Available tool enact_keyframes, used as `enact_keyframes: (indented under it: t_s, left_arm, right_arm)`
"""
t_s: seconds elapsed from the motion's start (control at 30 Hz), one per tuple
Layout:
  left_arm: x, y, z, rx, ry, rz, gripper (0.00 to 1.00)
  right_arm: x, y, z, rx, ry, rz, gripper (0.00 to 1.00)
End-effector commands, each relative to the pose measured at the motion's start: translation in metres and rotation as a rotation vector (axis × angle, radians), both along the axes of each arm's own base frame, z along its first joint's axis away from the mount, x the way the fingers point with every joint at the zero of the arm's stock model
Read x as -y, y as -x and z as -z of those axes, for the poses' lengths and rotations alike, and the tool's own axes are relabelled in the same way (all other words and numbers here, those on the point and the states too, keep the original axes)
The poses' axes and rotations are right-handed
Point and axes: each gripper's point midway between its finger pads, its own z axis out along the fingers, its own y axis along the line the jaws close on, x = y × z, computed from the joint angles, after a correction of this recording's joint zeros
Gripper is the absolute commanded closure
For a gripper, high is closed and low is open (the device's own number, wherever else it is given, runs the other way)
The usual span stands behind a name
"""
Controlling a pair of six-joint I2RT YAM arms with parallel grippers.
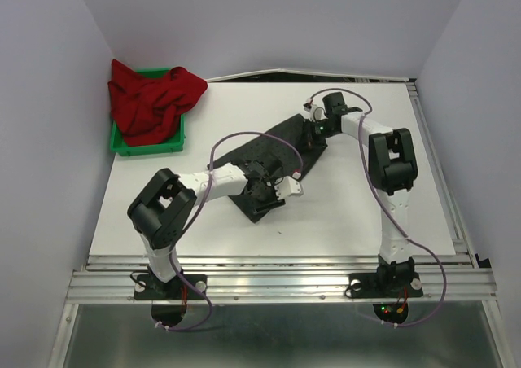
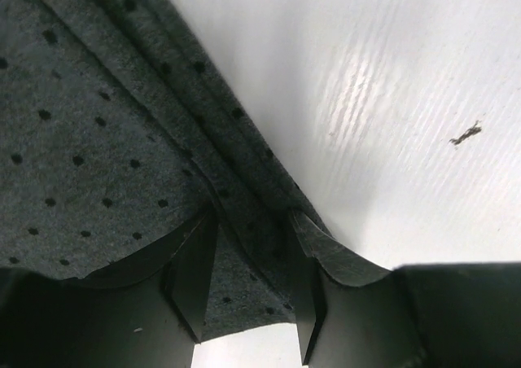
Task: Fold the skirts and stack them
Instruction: Fold the skirt
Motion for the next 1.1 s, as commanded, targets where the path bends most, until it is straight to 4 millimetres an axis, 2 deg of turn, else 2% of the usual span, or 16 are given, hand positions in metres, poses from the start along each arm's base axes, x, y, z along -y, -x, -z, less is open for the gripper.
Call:
enact_keyframes:
  t_s: [0.0,0.07,0.13,0.17,0.2,0.33,0.37,0.5,0.57,0.63,0.67,0.73,0.8,0.9,0.97,1.07]
  left_arm:
    - [-0.025,0.002,-0.003,-0.036,-0.017,-0.1,0.5]
    - [-0.022,-0.005,-0.014,-0.028,0.04,-0.157,0.5]
    - [-0.024,-0.022,-0.024,-0.011,0.092,-0.258,0.5]
    - [-0.028,-0.028,-0.026,-0.01,0.104,-0.294,0.5]
    - [-0.039,-0.04,-0.027,-0.011,0.113,-0.352,0.51]
    - [-0.053,-0.078,-0.029,-0.017,0.138,-0.464,0.52]
    - [-0.064,-0.088,-0.021,-0.027,0.117,-0.502,0.52]
    - [-0.069,-0.123,-0.033,0.006,0.13,-0.531,0.52]
    - [-0.068,-0.131,-0.045,0.011,0.159,-0.528,0.52]
    - [-0.069,-0.129,-0.053,0.016,0.17,-0.507,0.52]
    - [-0.071,-0.125,-0.064,0.03,0.184,-0.498,0.52]
    - [-0.074,-0.113,-0.068,0.028,0.19,-0.465,0.5]
    - [-0.079,-0.1,-0.093,0.075,0.223,-0.442,0.48]
    - [-0.088,-0.087,-0.096,0.093,0.223,-0.455,0.45]
    - [-0.091,-0.079,-0.099,0.081,0.232,-0.489,0.45]
    - [-0.094,-0.071,-0.086,0.027,0.218,-0.559,0.48]
  right_arm:
    - [0.044,0.003,0.032,0.041,0.191,0.014,0.89]
    - [0.064,0.028,0.048,-0.028,0.217,0.043,0.91]
    - [0.069,0.051,0.053,-0.085,0.204,0.066,0.92]
    - [0.069,0.082,0.054,-0.159,0.184,0.087,0.93]
    - [0.067,0.097,0.051,-0.187,0.161,0.097,0.92]
    - [0.049,0.157,0.035,-0.25,0.054,0.115,0.9]
    - [0.034,0.175,0.029,-0.277,0.019,0.069,0.88]
    - [-0.013,0.231,-0.005,-0.374,-0.126,-0.113,0.76]
    - [-0.025,0.224,-0.029,-0.334,-0.186,-0.137,0.66]
    - [-0.029,0.21,-0.044,-0.276,-0.192,-0.15,0.66]
    - [-0.032,0.192,-0.054,-0.205,-0.178,-0.16,0.66]
    - [-0.03,0.177,-0.063,-0.174,-0.171,-0.153,0.65]
    - [-0.025,0.15,-0.076,-0.117,-0.173,-0.133,0.65]
    - [-0.025,0.116,-0.091,-0.017,-0.149,-0.137,0.65]
    - [-0.017,0.095,-0.09,0.059,-0.087,-0.139,0.65]
    - [-0.01,0.077,-0.08,0.124,-0.004,-0.174,0.65]
